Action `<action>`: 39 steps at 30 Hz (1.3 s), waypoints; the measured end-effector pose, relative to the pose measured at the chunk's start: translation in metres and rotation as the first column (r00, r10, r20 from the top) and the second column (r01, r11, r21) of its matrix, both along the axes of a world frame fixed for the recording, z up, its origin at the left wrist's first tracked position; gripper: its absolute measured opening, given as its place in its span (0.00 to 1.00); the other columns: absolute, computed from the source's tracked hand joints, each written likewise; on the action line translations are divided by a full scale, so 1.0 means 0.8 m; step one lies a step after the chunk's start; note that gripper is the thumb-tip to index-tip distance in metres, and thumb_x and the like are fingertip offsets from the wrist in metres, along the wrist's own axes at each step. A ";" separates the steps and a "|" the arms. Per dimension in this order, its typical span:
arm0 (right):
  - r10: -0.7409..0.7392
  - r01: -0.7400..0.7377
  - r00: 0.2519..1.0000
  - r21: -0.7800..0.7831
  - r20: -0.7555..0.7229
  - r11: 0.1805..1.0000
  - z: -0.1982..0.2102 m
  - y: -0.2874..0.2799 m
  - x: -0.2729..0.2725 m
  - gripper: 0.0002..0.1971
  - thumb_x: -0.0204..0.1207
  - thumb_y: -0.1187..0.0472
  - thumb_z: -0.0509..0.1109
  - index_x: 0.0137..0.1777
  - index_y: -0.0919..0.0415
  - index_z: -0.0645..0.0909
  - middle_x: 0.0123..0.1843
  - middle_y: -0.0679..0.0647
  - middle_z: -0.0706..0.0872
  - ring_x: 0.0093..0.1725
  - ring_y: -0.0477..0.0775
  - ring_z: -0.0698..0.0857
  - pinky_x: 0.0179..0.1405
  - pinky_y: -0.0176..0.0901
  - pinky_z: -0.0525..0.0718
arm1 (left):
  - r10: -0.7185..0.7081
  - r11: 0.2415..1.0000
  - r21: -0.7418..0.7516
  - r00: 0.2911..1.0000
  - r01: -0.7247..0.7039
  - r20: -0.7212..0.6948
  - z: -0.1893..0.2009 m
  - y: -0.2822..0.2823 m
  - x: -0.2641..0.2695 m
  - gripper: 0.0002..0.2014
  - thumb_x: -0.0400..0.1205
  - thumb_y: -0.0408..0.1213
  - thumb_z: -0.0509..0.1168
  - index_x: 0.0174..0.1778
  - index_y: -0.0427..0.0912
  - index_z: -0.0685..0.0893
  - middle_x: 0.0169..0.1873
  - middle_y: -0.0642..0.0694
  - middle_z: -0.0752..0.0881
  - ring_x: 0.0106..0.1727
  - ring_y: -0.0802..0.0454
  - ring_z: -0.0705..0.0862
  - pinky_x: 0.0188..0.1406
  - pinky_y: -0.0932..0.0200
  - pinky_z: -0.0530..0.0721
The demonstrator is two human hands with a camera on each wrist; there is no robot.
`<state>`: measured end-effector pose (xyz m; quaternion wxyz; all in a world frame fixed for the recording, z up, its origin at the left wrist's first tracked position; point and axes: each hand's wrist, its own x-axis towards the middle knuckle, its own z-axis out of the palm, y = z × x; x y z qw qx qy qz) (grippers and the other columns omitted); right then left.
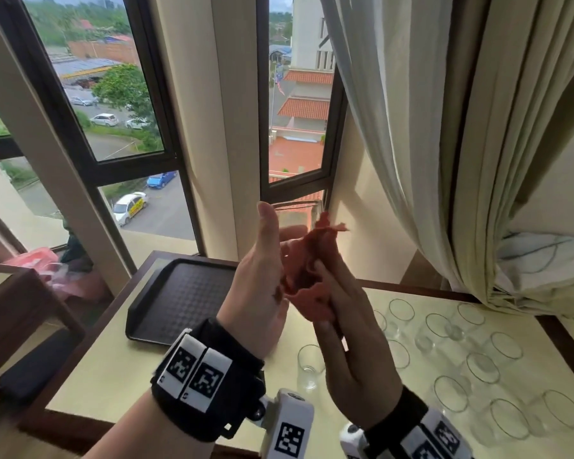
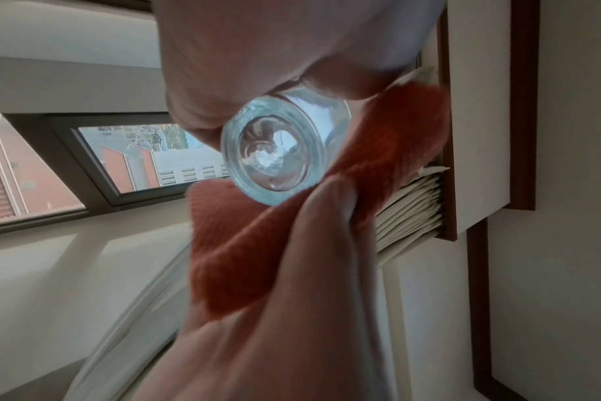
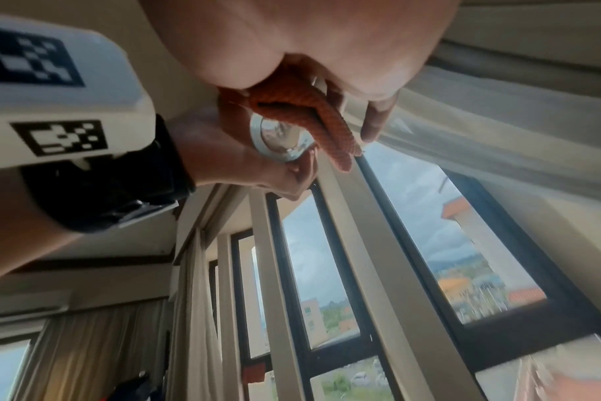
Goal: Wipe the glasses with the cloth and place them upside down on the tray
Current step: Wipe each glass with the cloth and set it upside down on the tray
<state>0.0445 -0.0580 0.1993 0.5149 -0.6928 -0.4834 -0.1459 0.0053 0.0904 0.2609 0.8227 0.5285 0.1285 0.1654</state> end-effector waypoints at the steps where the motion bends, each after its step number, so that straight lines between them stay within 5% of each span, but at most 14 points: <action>1: -0.004 0.006 0.997 0.017 -0.083 1.000 -0.007 0.000 0.000 0.25 0.92 0.55 0.56 0.88 0.54 0.68 0.91 0.51 0.69 0.83 0.66 0.77 0.74 0.78 0.79 | 0.034 0.999 0.021 0.999 -0.034 -0.017 0.001 0.003 0.004 0.42 0.81 0.80 0.55 0.65 0.44 0.90 0.60 0.28 0.90 0.64 0.29 0.91 0.68 0.32 0.89; 3: 0.025 -0.008 0.964 0.066 -0.265 0.998 -0.003 0.005 0.005 0.26 0.93 0.52 0.54 0.91 0.47 0.64 0.88 0.47 0.74 0.76 0.58 0.82 0.72 0.77 0.81 | 0.054 0.998 0.044 0.998 -0.053 -0.028 0.004 0.002 0.006 0.40 0.83 0.78 0.53 0.59 0.44 0.90 0.45 0.36 0.89 0.45 0.43 0.94 0.48 0.46 0.93; 5: 0.056 -0.013 0.924 0.115 -0.378 0.993 0.012 0.012 0.016 0.27 0.94 0.56 0.53 0.92 0.50 0.62 0.87 0.46 0.75 0.83 0.52 0.77 0.80 0.68 0.78 | 0.008 0.999 0.045 1.000 -0.007 -0.004 0.002 -0.002 0.009 0.37 0.85 0.71 0.50 0.59 0.41 0.88 0.39 0.42 0.89 0.37 0.49 0.91 0.38 0.52 0.90; 8: 0.096 -0.024 0.914 0.182 -0.395 0.983 0.043 0.020 0.029 0.26 0.93 0.56 0.54 0.91 0.54 0.65 0.83 0.52 0.80 0.81 0.57 0.80 0.79 0.64 0.79 | -0.008 0.999 0.041 0.999 0.007 0.041 0.005 -0.014 0.011 0.36 0.89 0.68 0.49 0.57 0.40 0.89 0.37 0.45 0.90 0.38 0.51 0.90 0.40 0.55 0.89; 11: 0.066 -0.044 0.988 0.157 -0.137 0.987 0.065 0.020 0.024 0.24 0.93 0.60 0.56 0.86 0.45 0.68 0.83 0.49 0.78 0.82 0.50 0.78 0.79 0.49 0.77 | 0.001 0.999 0.044 0.999 -0.003 0.045 0.001 -0.011 0.017 0.37 0.89 0.70 0.50 0.60 0.41 0.92 0.48 0.39 0.92 0.48 0.48 0.89 0.55 0.50 0.91; 12: 0.061 -0.057 0.998 0.119 -0.030 0.991 0.064 0.019 0.020 0.24 0.91 0.63 0.57 0.85 0.47 0.71 0.85 0.52 0.76 0.84 0.51 0.75 0.81 0.51 0.74 | -0.003 0.999 0.036 0.999 0.002 0.040 0.002 -0.007 0.018 0.36 0.91 0.69 0.50 0.61 0.42 0.91 0.51 0.38 0.93 0.51 0.48 0.91 0.58 0.50 0.92; 15: 0.019 -0.013 0.992 -0.044 0.121 0.999 0.033 0.013 0.010 0.25 0.89 0.62 0.58 0.86 0.64 0.71 0.92 0.61 0.65 0.91 0.66 0.63 0.84 0.72 0.70 | -0.092 0.995 -0.045 0.995 0.093 0.027 0.004 0.007 0.013 0.37 0.88 0.72 0.55 0.64 0.38 0.87 0.46 0.44 0.94 0.44 0.49 0.95 0.43 0.56 0.93; 20: 0.020 -0.021 0.999 -0.016 -0.048 1.000 -0.005 0.004 0.003 0.26 0.91 0.58 0.57 0.89 0.55 0.66 0.91 0.54 0.67 0.88 0.61 0.70 0.80 0.68 0.76 | 0.060 0.997 0.053 0.997 -0.058 -0.043 0.005 0.009 0.013 0.43 0.80 0.79 0.55 0.67 0.43 0.87 0.65 0.27 0.88 0.63 0.27 0.90 0.68 0.30 0.89; 24: 0.027 -0.001 0.940 0.077 -0.341 0.997 0.031 0.017 0.023 0.25 0.93 0.51 0.55 0.89 0.42 0.66 0.76 0.47 0.85 0.63 0.37 0.83 0.62 0.42 0.80 | 0.068 0.997 0.020 0.997 -0.068 -0.020 0.005 -0.002 0.018 0.39 0.89 0.71 0.50 0.60 0.38 0.88 0.40 0.42 0.87 0.37 0.51 0.87 0.40 0.58 0.89; 26: 0.047 -0.007 0.945 0.124 -0.324 0.992 0.052 0.022 0.027 0.25 0.93 0.56 0.55 0.90 0.51 0.66 0.79 0.48 0.83 0.73 0.45 0.83 0.69 0.45 0.81 | 0.026 1.000 0.003 0.999 -0.026 0.021 0.005 -0.009 0.020 0.37 0.89 0.69 0.49 0.57 0.38 0.88 0.36 0.45 0.88 0.36 0.53 0.87 0.40 0.59 0.87; 29: 0.066 -0.050 0.986 0.109 -0.152 0.993 0.068 0.024 0.018 0.25 0.92 0.64 0.55 0.88 0.62 0.68 0.86 0.58 0.75 0.84 0.57 0.76 0.81 0.55 0.76 | 0.043 0.998 -0.055 0.998 -0.041 0.044 0.005 -0.013 0.021 0.39 0.87 0.73 0.53 0.56 0.42 0.94 0.47 0.40 0.91 0.48 0.46 0.89 0.60 0.43 0.88; 33: 0.070 -0.070 0.997 0.000 -0.031 0.998 0.036 0.010 -0.005 0.24 0.90 0.61 0.56 0.82 0.70 0.75 0.91 0.61 0.66 0.90 0.64 0.67 0.83 0.68 0.72 | -0.068 0.988 -0.132 0.995 0.077 0.071 0.009 0.005 0.012 0.44 0.79 0.82 0.57 0.61 0.41 0.91 0.44 0.44 0.94 0.41 0.49 0.92 0.54 0.47 0.88; 36: 0.069 -0.070 0.992 -0.003 -0.103 0.998 0.011 0.003 -0.010 0.25 0.94 0.53 0.54 0.88 0.57 0.70 0.88 0.57 0.73 0.87 0.62 0.72 0.79 0.72 0.75 | 0.037 0.999 -0.006 0.998 -0.037 -0.056 0.017 0.013 0.010 0.56 0.57 0.89 0.69 0.69 0.45 0.83 0.60 0.34 0.91 0.56 0.36 0.94 0.63 0.37 0.91; 39: 0.102 -0.087 0.954 0.065 -0.280 0.994 0.014 0.011 0.002 0.26 0.93 0.52 0.54 0.91 0.47 0.64 0.84 0.53 0.79 0.83 0.59 0.78 0.77 0.70 0.79 | 0.070 0.994 0.087 0.997 -0.067 -0.024 0.018 0.010 0.011 0.62 0.56 0.80 0.79 0.73 0.34 0.78 0.42 0.39 0.92 0.43 0.39 0.95 0.45 0.47 0.93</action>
